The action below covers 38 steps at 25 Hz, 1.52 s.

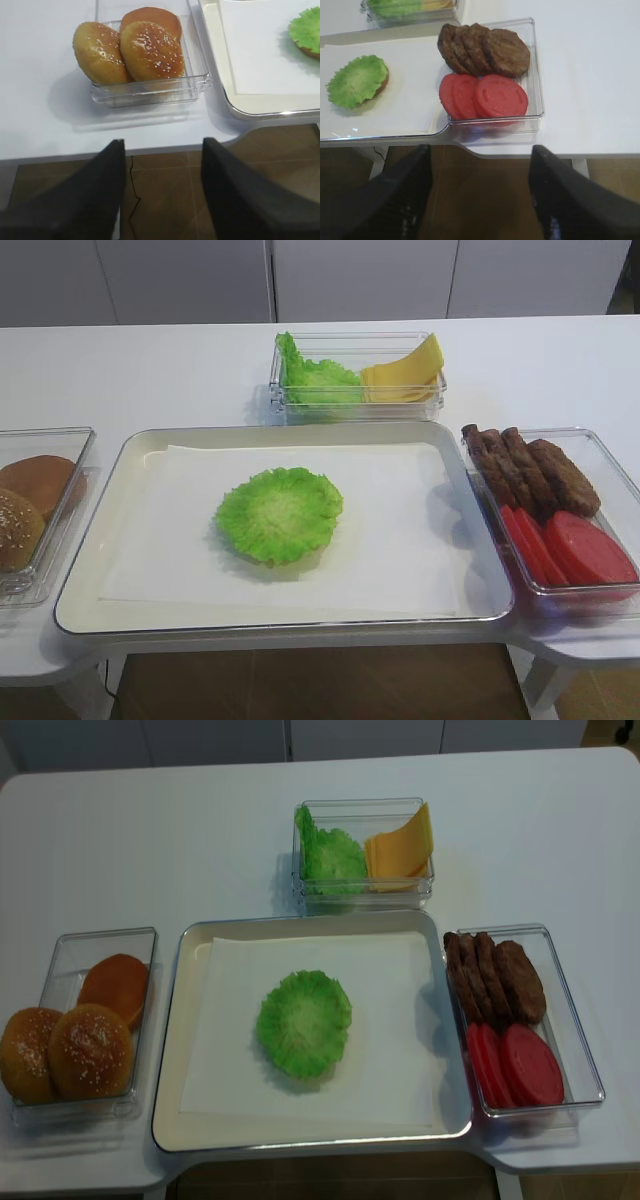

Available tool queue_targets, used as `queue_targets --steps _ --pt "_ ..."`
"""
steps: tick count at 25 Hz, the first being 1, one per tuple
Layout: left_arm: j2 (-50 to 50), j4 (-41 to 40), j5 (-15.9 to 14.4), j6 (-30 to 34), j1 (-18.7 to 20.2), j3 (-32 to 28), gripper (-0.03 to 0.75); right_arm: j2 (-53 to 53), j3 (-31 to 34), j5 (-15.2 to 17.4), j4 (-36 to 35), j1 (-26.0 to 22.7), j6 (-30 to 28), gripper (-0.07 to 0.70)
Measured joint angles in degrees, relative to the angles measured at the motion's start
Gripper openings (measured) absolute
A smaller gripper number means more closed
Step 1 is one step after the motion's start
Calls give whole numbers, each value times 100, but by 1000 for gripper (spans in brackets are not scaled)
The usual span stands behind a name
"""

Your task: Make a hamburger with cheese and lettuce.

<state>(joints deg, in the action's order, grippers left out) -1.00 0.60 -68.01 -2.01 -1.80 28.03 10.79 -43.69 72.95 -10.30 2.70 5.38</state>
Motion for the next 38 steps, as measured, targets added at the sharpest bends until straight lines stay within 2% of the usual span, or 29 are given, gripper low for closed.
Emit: queue_targets --steps 7,9,13,18,24,31,38 --pt "0 0 0 0 0 0 368 -1172 481 58 11 -9 -93 460" --pt "0 0 0 0 0 0 368 -1193 575 72 -11 -9 -203 460" --pt "0 0 0 0 0 0 368 -1197 624 81 -118 -9 -798 459" --pt "0 0 0 0 0 0 368 -1197 760 70 260 -12 -966 458" --pt "0 0 0 0 0 0 368 -1197 1339 -258 207 -12 -968 458" --pt "0 0 0 0 0 0 368 -1197 1575 -755 270 -12 -968 457" --pt "0 0 0 0 0 0 368 -1197 1624 -809 289 -12 -929 457"
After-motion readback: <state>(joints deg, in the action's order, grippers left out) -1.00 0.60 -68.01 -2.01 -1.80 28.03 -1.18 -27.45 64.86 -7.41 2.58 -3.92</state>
